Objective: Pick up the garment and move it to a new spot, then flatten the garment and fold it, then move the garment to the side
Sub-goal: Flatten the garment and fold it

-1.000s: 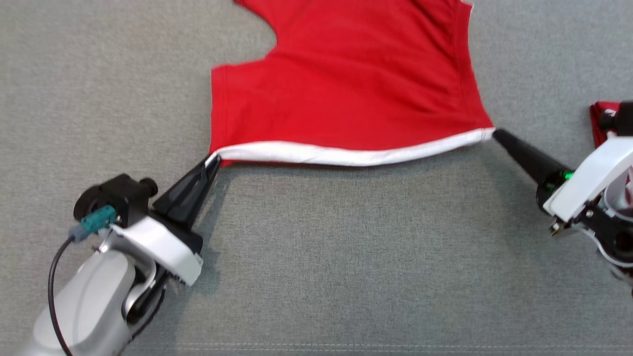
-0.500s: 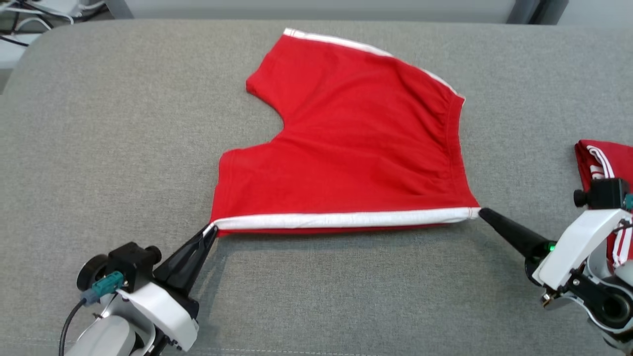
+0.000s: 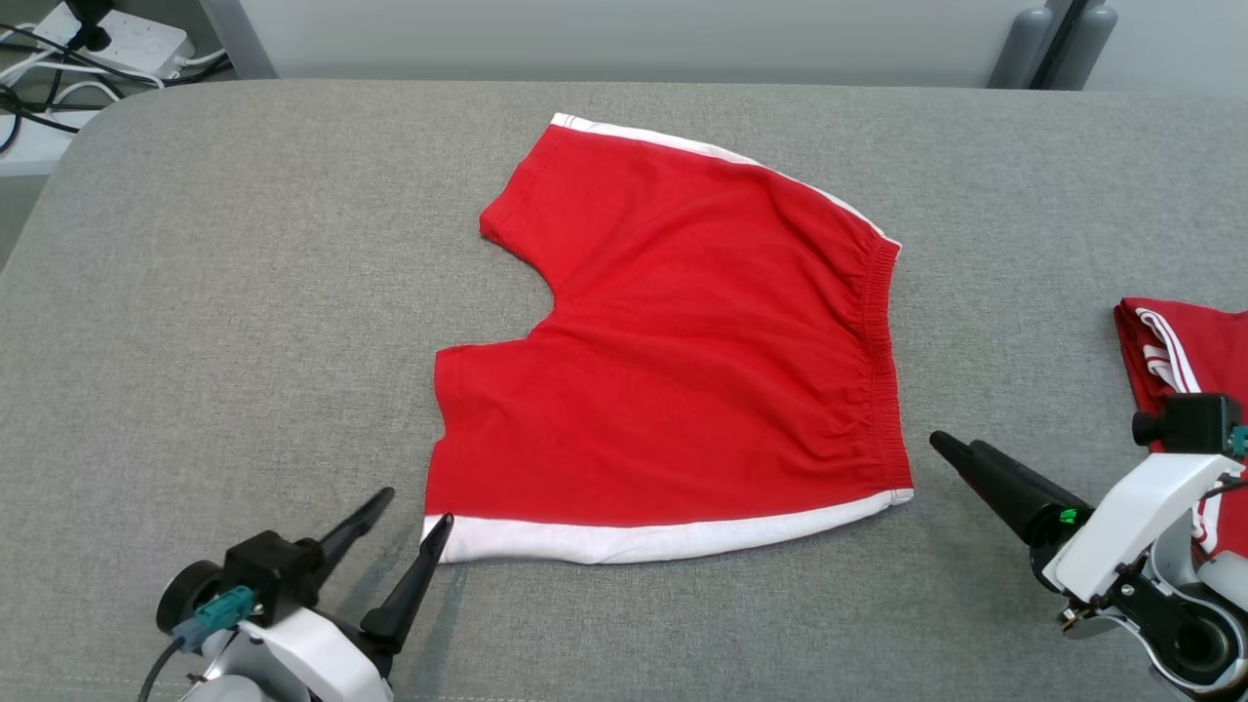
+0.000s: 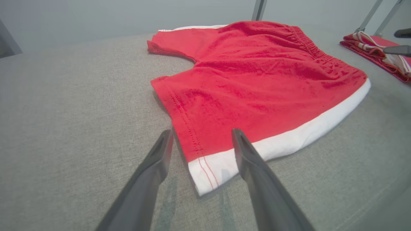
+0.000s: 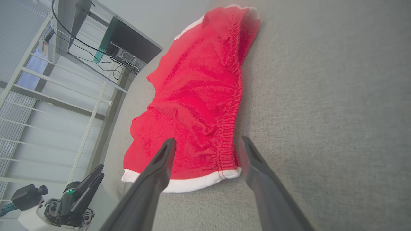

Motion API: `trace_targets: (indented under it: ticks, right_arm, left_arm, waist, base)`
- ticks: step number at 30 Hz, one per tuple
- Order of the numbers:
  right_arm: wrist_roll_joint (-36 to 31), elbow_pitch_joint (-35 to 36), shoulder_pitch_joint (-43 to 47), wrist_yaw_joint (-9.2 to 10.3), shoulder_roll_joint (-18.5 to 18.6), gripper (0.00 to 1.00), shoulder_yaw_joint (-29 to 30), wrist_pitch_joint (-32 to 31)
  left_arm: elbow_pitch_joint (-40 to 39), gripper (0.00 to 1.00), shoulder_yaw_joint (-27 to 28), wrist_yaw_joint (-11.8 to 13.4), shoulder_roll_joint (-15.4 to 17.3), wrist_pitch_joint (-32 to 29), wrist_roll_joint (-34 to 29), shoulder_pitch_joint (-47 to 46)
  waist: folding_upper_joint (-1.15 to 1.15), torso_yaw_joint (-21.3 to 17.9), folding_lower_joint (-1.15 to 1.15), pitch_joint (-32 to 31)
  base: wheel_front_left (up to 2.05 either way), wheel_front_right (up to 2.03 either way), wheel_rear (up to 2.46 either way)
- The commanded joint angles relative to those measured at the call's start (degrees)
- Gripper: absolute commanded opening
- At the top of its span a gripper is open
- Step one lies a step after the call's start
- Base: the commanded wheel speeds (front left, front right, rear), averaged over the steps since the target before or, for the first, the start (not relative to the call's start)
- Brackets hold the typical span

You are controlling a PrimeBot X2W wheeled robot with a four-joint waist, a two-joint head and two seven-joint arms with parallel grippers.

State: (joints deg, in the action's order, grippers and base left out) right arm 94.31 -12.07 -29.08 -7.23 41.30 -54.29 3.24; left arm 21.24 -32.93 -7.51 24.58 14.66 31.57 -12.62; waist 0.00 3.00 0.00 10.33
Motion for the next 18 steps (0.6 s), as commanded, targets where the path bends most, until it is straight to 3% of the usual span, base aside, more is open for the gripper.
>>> trace_targets:
  ticks: [1, 6, 12, 14, 18]
  right_arm:
    - [-1.26, 0.28, 1.17, -0.25, 1.59, 1.0, 0.52, 1.73]
    - [-5.75, -3.4, 0.21, -0.25, 0.82, 1.0, 3.09, 9.18]
    - [-12.77, -8.33, -0.23, -0.25, -3.26, 1.0, 7.87, 11.65]
    - [-23.43, -11.14, 1.3, -0.25, -8.77, 1.0, 18.33, 11.74]
    - [-33.07, -11.42, 3.99, -0.25, -12.76, 1.0, 24.04, 11.75]
  left_arm:
    - [-0.86, 1.0, 3.38, 0.02, 1.6, 0.34, -0.53, -0.34]
    - [-2.23, 1.0, 10.51, 0.02, -0.68, 0.34, -2.87, 0.6]
    - [-3.47, 1.0, 16.39, 0.02, -4.52, 0.34, -6.2, 1.76]
    - [-3.72, 1.0, 19.84, 0.02, -6.97, 0.34, -8.92, 2.53]
    - [-3.55, 1.0, 21.87, 0.02, -8.85, 0.34, -10.15, 3.19]
  waist:
    - [0.0, -0.06, 0.0, -0.08]
    - [0.0, -0.42, 0.0, -0.77]
    - [0.0, -1.23, 0.0, -1.91]
    - [0.0, -2.34, 0.0, -3.21]
    - [0.0, -3.41, 0.0, -4.46]
  base:
    - [0.0, 0.0, 0.0]
    - [0.0, 0.0, 0.0]
    - [0.0, 0.0, 0.0]
    - [0.0, 0.0, 0.0]
    - [0.0, 0.0, 0.0]
